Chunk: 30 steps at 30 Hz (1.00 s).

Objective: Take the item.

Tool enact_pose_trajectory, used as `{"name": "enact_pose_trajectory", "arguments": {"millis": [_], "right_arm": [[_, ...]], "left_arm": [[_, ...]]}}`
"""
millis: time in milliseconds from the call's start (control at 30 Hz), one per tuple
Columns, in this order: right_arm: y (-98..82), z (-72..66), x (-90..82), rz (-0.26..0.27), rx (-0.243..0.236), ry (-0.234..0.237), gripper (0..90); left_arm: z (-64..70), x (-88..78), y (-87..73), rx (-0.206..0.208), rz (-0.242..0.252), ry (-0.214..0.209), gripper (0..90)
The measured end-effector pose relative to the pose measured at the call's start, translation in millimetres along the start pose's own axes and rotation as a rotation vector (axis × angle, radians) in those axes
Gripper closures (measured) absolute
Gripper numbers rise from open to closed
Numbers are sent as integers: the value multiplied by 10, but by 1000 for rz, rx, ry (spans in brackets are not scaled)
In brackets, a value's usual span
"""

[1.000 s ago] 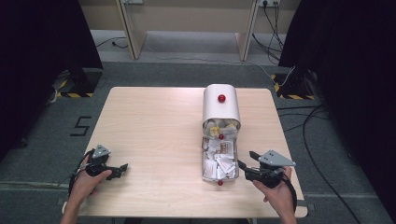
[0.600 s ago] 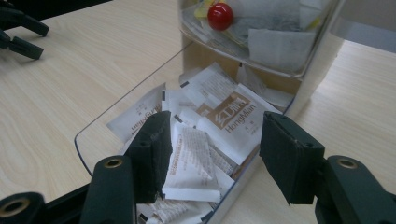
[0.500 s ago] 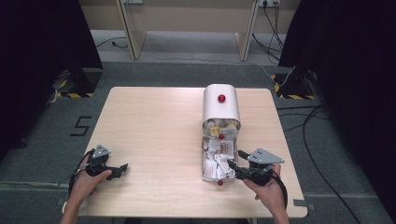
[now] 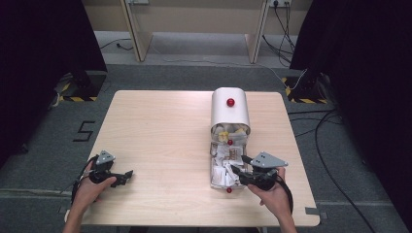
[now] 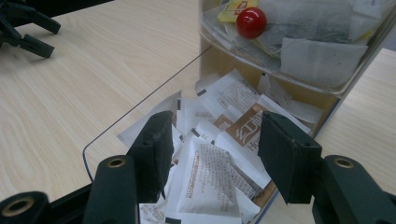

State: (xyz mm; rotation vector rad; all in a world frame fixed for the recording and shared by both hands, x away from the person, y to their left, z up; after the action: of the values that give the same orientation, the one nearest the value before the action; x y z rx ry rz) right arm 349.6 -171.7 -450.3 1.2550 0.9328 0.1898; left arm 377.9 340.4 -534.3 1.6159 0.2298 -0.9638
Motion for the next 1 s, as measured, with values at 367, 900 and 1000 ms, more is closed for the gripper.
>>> {"name": "enact_pose_trajectory", "arguments": {"millis": [367,900,1000], "right_arm": [[30,-4,115,-11,-3,12,468],[-59,43,219,-48,6,16,487],[-75,47,238,-55,7,18,497]], "left_arm": [[0,0,0,0,0,0,0],[0,0,0,1,0,0,0],[0,0,0,0,0,0,0]]}}
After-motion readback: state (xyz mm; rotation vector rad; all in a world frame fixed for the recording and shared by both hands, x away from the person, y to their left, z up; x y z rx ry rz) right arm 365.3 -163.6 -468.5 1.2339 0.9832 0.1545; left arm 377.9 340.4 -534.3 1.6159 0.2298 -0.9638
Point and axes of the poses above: each handheld gripper's, and its own axes: x roughly forward along the jaws, y roughly out of its top, z roughly to its right, the point moved 1 cm from there along x, roughly forward along the jaws
